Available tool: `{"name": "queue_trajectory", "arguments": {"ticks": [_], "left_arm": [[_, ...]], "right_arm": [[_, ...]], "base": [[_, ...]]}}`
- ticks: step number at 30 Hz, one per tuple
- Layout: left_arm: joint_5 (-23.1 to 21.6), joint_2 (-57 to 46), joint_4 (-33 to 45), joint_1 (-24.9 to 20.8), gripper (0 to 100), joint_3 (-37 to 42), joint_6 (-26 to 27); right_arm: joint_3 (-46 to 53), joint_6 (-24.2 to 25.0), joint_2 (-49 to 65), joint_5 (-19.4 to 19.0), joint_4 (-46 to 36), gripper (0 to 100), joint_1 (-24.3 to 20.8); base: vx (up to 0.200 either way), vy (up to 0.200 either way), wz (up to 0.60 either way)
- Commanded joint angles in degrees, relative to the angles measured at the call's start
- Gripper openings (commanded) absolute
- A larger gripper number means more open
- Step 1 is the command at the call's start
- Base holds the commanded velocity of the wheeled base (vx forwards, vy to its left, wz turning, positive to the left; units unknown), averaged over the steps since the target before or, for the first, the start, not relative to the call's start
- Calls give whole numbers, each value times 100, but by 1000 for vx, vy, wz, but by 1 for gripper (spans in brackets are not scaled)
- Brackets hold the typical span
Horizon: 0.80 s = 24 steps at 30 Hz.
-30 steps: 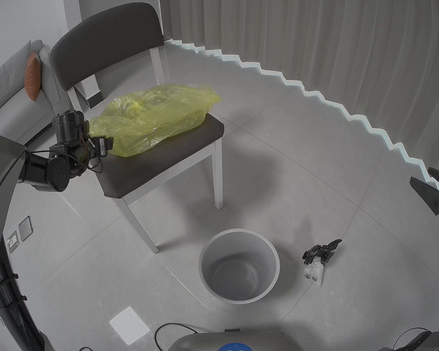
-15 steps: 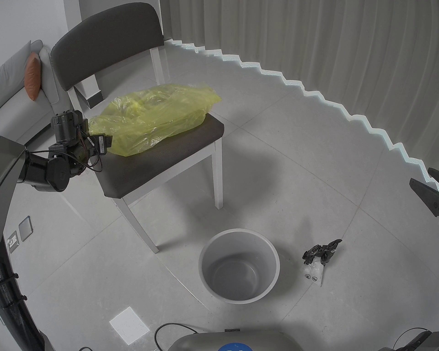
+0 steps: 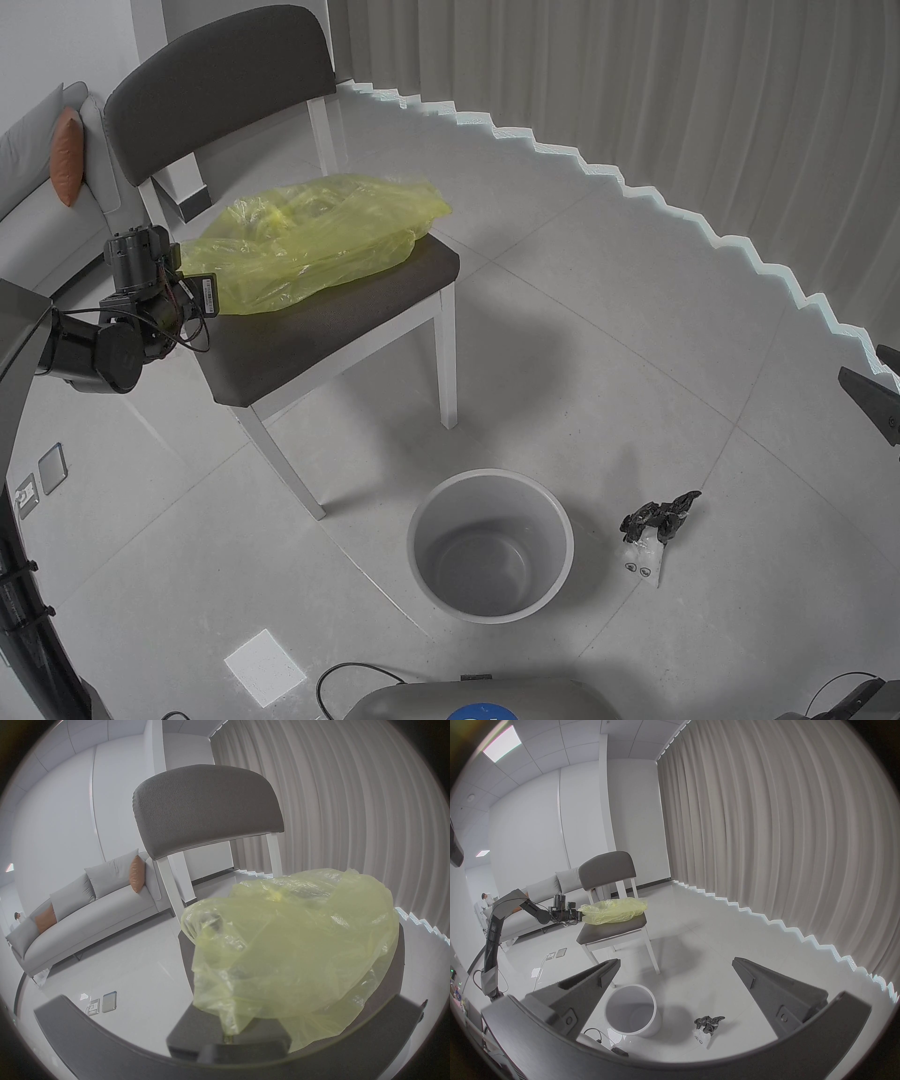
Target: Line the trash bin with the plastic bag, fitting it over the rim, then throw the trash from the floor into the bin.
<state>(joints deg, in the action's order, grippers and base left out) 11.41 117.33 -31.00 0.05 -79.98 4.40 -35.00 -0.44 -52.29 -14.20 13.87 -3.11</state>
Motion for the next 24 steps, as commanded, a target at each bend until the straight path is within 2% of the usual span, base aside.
{"name": "queue_trajectory", "arguments": {"ticks": [1,5,9,13,14,21,24], "left_arm": [[10,-114,6,-14,0,44,-1],[10,-378,6,-58,0,176,35],[-25,-747,15,-198,0,378,52],[-25,-747,15,-198,0,378,52],[-51,-1345,68,-453,0,677,61],[-341,-2153,59,-945,0,1116,281],[-438,-2540,41,-1156,0,1354,667]], "right_arm": [[2,0,-10,-4,1,100,-14],[2,0,-1,-48,1,100,-14],[11,0,43,-250,1,100,-14],[11,0,43,-250,1,100,-14],[55,0,52,-294,10,100,-23],[63,9,43,-364,10,100,-32],[63,26,43,-417,19,100,-32]], "base": [[0,0,0],[0,0,0],[0,0,0],[0,0,0],[0,0,0],[0,0,0],[0,0,0]]}}
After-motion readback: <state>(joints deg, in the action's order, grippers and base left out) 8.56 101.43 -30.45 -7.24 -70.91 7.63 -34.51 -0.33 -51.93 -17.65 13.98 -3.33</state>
